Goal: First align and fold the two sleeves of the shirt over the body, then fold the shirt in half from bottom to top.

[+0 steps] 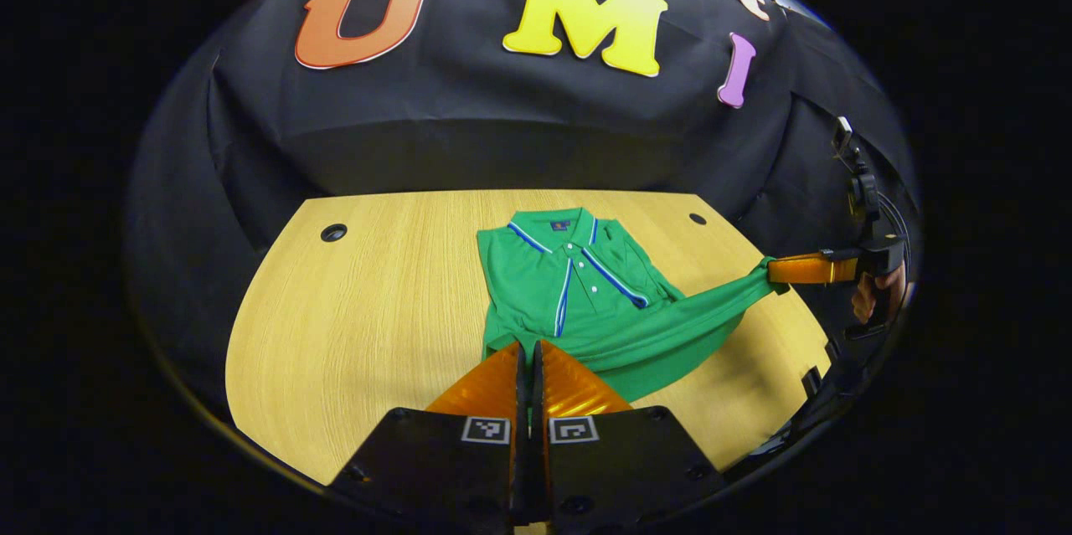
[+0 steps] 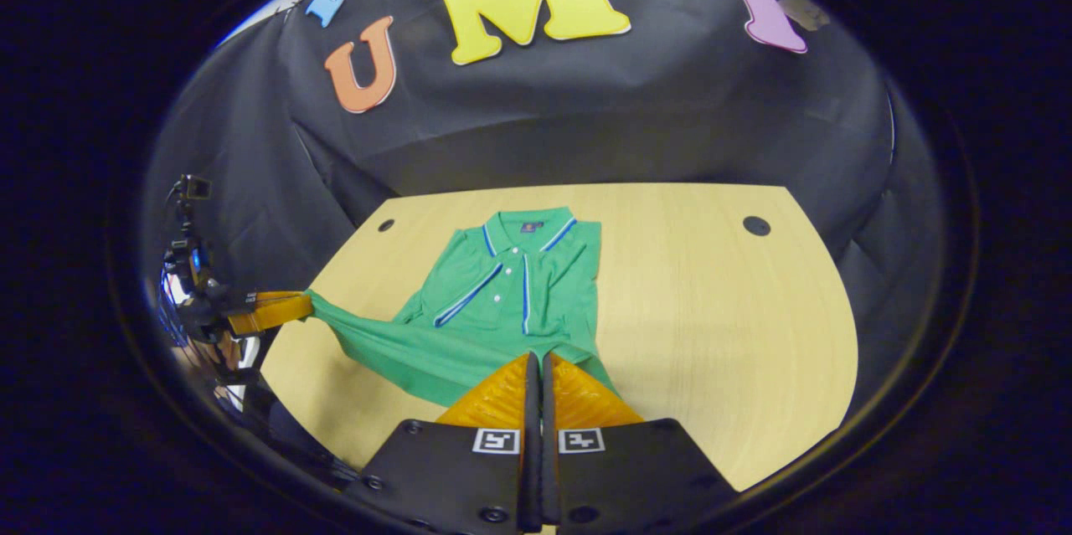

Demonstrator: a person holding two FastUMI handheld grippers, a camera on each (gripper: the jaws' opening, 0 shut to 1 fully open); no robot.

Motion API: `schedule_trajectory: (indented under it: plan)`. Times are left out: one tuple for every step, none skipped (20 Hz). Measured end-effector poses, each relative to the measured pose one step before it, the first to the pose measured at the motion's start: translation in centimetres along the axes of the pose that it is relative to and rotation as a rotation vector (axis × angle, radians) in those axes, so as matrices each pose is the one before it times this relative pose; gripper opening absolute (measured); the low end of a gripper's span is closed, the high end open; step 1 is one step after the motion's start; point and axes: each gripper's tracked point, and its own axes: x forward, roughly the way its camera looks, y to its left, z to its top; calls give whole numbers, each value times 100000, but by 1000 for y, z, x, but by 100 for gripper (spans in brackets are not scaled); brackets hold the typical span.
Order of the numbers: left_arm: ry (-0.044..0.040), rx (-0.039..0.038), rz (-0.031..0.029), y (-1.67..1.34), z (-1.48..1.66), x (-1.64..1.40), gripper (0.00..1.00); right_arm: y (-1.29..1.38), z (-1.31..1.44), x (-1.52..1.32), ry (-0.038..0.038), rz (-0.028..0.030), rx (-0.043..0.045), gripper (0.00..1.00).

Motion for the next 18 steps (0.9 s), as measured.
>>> schedule_trajectory:
  plan:
    - [-1280, -1341, 29, 140, 994, 546, 3, -36, 919, 551, -918, -128, -200, 5]
    - [-1301, -537, 442, 292, 1010, 783, 3, -63, 1095, 616, -1284, -134, -464, 5]
    - [-1590, -170, 412, 347, 937, 608, 3, -119, 969, 533, -1007, -378, -439, 5]
    - [-976, -697, 136, 301, 856, 691, 4, -31, 1064, 632, -1252, 16, 20, 5]
    - [12, -1428, -706, -42, 665, 675, 3, -83, 989, 708, -1095, -185, 7, 5]
    - [-234, -1423, -439, 4, 485, 741, 3, -119, 991, 764, -738, -107, -133, 5]
    - [-513, -808, -57, 143, 600, 804, 3, -172, 874, 731, -911, -423, -140, 2]
    - [-816, -210, 504, 458, 646, 797, 4, -56, 1041, 814, -1022, 67, 97, 2]
    - [-968, -408, 385, 306, 628, 829, 4, -88, 914, 917, -1153, -308, 137, 2]
    - [-1149, -899, 118, 247, 631, 984, 4, -178, 915, 1071, -1285, -44, 285, 2]
    - [-747, -1120, 38, 283, 411, 983, 3, -130, 516, 826, -892, -281, -58, 2]
    - [-486, -634, 513, 417, 403, 1103, 3, -266, 631, 1055, -874, -375, -119, 0]
    - [-743, -1222, 536, 515, 512, 1375, 3, -221, 565, 1348, -784, -239, 11, 2]
    - [-743, -1721, -137, 216, 424, 1097, 3, -346, 557, 1028, -825, -645, -59, 0]
    - [-987, -1946, -135, 283, 495, 1130, 3, -403, 416, 1002, -833, -411, 228, 2]
    - [-1088, -1557, 279, 393, 444, 1425, 3, -333, 435, 1027, -991, -352, 603, 2]
    - [-1001, -589, 656, 554, 445, 1094, 3, -247, 282, 1157, -435, 40, 1053, 2]
    - [-940, 89, 702, 534, 399, 1054, 3, -328, 177, 889, -733, -329, 777, 2]
